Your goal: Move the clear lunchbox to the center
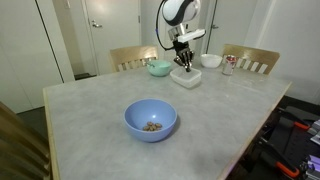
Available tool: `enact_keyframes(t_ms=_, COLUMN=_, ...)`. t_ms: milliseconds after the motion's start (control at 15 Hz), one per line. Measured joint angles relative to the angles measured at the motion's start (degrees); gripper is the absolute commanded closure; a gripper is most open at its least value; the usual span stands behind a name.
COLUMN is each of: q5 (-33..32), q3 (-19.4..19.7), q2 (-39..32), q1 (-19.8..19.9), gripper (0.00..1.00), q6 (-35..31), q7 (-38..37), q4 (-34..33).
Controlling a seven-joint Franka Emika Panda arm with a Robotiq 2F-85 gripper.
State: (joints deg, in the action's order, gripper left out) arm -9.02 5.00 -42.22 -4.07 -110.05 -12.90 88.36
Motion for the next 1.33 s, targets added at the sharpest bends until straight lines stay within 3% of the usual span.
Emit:
enact_keyframes(t_ms=333, q5=4.7, q3=2.8, q2=-2.0, q1=3.6, gripper=0.98, q6=-1.7, q7=-8.8, q4=0.0)
enact_keyframes(t_ms=1333, q5=24.5, q3=5.5, q2=-1.2, q1=7.3, gripper=0.98, q6=-5.8, q7=-38.6, q4=3.1)
